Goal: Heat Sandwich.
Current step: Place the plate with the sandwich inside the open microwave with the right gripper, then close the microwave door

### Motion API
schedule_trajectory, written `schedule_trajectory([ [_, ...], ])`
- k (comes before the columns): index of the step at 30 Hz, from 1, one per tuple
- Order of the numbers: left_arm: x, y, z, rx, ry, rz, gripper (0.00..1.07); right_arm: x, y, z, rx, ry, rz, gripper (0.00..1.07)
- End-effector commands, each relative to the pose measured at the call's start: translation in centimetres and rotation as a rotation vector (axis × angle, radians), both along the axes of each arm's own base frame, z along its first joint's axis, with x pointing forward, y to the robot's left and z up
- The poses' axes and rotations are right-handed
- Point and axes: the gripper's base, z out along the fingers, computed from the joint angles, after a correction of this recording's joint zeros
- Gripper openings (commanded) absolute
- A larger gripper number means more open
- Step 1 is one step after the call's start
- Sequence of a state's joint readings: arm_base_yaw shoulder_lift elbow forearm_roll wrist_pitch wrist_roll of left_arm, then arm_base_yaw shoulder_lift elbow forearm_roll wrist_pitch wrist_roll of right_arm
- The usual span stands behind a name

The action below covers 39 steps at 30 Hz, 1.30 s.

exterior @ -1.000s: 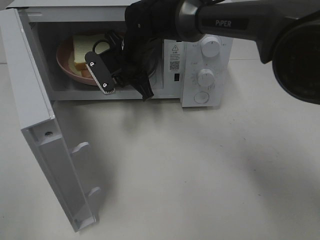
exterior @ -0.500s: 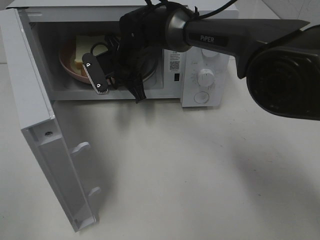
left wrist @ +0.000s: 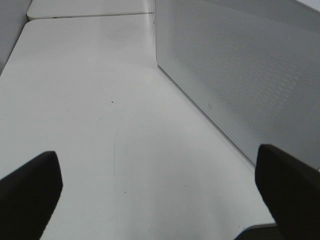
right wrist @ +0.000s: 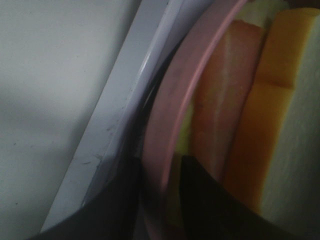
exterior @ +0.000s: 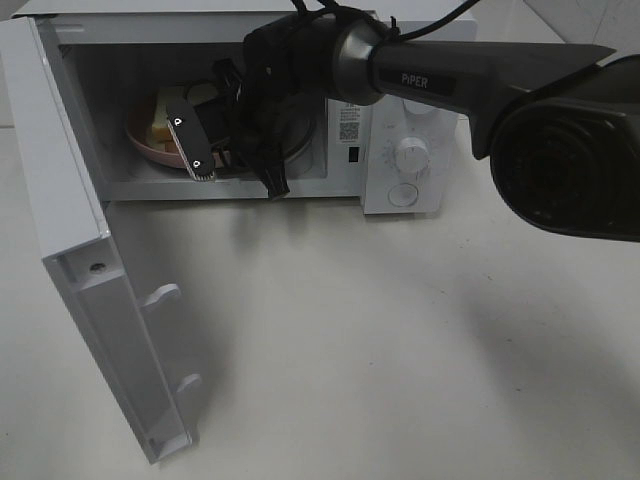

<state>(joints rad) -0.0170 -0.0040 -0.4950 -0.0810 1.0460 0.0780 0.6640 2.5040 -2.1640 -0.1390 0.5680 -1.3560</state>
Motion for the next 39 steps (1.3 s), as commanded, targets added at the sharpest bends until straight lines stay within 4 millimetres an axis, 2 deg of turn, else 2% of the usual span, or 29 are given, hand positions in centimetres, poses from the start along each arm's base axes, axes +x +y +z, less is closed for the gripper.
schedule_trajectory([
  [1,-0.3,0.0,0.0,-0.007,-0.027,-0.001,0.98,-0.1,-0.1,0.7,0.027,0.001,-0.017,0.49],
  [2,-0.3,0.0,0.0,-0.007,-0.027,-0.001,0.98,-0.1,-0.1,0.7,0.027,0.001,-0.017,0.49],
  [3,-0.3,0.0,0.0,-0.007,-0.027,-0.001,0.98,-0.3,-0.2,0.8,0.029,0.008,-0.019,0.56],
  [6,-0.3,0.0,0.0,-0.008,-0.027,-0.002,0.98,-1.0,-0.7,1.1,0.021,0.021,-0.018,0.65],
  [14,-0.3,0.0,0.0,-0.008,-0.027,-0.002,0.98,-2.6,-1.9,2.0,0.024,0.028,-0.018,0.77],
  [20,-0.3,0.0,0.0,-0.008,-0.027,-0.002,0.98,-3.5,-2.7,2.5,0.046,0.012,-0.016,0.78],
  [29,-0.3,0.0,0.0,-0.008,-0.027,-0.002,0.98,-6.4,-4.9,2.5,0.023,0.044,-0.011,0.77],
  [39,-0.3,0.0,0.0,-0.008,-0.027,-0.002,0.98,-8.6,-6.6,3.2,0.032,0.041,-0.007,0.76],
])
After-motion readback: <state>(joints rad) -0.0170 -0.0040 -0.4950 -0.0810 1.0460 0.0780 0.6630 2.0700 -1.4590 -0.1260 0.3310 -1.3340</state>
